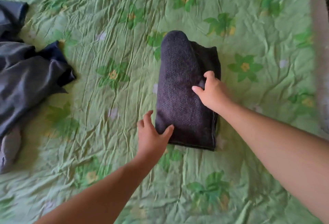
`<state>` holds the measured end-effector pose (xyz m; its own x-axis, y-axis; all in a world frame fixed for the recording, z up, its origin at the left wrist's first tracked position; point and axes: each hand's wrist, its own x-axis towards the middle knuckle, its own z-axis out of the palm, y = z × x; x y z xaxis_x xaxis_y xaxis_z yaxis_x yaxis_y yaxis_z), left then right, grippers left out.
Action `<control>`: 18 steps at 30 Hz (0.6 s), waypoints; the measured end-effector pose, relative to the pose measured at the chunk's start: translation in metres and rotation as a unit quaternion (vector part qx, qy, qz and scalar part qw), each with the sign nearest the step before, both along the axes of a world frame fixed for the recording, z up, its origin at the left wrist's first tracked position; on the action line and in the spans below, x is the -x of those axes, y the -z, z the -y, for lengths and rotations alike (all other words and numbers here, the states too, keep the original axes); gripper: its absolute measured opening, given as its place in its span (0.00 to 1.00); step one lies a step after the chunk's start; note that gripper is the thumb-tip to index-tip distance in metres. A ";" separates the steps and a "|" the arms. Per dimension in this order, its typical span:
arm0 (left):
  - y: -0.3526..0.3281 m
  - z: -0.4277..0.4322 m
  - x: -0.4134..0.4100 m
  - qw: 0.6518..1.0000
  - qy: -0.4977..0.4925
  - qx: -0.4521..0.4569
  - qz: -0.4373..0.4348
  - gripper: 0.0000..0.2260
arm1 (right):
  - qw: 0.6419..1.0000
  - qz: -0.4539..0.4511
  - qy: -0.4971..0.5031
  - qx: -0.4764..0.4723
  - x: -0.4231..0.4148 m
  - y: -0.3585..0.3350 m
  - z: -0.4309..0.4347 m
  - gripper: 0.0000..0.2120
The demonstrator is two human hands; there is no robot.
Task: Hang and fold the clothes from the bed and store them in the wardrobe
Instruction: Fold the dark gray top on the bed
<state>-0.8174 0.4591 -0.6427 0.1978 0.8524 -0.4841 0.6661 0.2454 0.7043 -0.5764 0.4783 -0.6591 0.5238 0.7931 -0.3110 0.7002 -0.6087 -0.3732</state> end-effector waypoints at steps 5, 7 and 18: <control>0.018 -0.003 -0.004 0.975 -0.052 0.194 0.098 0.24 | 0.996 -0.006 0.058 0.063 -0.003 0.024 0.006 0.16; 0.022 -0.003 -0.007 0.978 -0.057 0.183 0.085 0.21 | 0.989 0.003 0.112 0.094 0.002 0.028 0.010 0.17; -0.022 -0.107 0.106 0.988 0.020 0.146 0.035 0.21 | 0.817 -0.407 0.404 0.063 0.135 -0.016 0.066 0.13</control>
<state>-0.9229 0.5658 -0.6210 0.2706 0.6684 -0.6929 0.6317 0.4198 0.6517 -0.7117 0.4119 -0.6431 0.4385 0.2261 -0.8698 -0.3976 -0.8192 -0.4134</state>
